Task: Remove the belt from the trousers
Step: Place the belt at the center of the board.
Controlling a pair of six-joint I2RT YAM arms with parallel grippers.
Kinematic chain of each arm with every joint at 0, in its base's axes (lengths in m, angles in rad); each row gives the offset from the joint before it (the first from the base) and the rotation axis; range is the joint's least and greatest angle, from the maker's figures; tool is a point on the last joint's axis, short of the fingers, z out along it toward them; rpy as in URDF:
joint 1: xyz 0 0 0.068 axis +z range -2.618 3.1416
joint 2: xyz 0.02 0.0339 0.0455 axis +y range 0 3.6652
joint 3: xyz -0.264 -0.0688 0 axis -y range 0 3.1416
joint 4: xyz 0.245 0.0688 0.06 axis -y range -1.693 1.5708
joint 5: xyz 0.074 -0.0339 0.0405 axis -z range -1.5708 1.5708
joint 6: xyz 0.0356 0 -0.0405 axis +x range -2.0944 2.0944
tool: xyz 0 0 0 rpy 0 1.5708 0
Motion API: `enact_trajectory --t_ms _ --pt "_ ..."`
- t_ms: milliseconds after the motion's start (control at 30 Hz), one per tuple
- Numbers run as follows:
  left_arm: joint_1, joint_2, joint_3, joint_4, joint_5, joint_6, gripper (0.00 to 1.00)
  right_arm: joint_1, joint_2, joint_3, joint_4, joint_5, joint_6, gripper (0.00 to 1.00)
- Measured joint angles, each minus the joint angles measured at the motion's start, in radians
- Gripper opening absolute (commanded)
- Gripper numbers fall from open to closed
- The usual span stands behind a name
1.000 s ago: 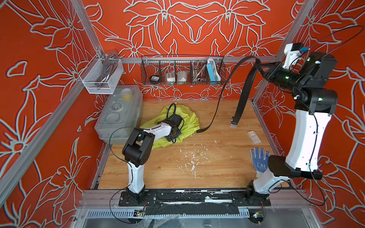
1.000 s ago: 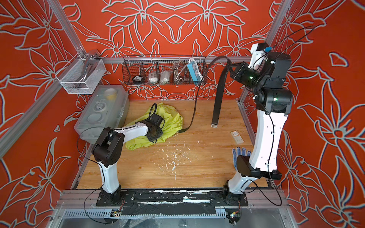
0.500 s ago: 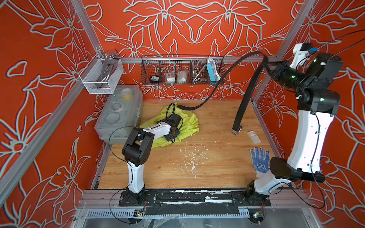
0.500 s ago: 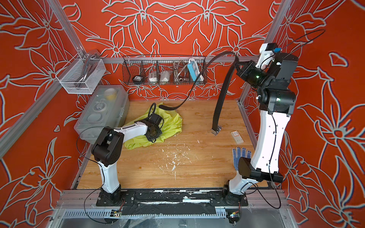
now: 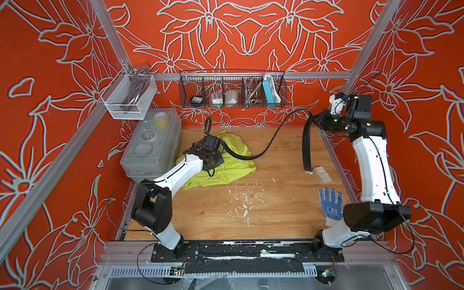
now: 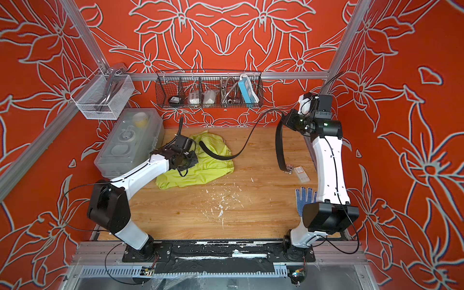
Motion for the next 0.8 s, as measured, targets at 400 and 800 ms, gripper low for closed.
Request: enact_trajectory --t_ms 400,800 --pt "0.002 -0.116 -0.017 0.081 0.183 0.14 0.1 0.011 0.116 -0.356 0.205 0.089 -0.041 0.0" --pt "0.016 -0.247 -0.169 0.201 0.309 0.226 0.5 0.013 0.437 -0.356 0.291 0.14 -0.075 0.0"
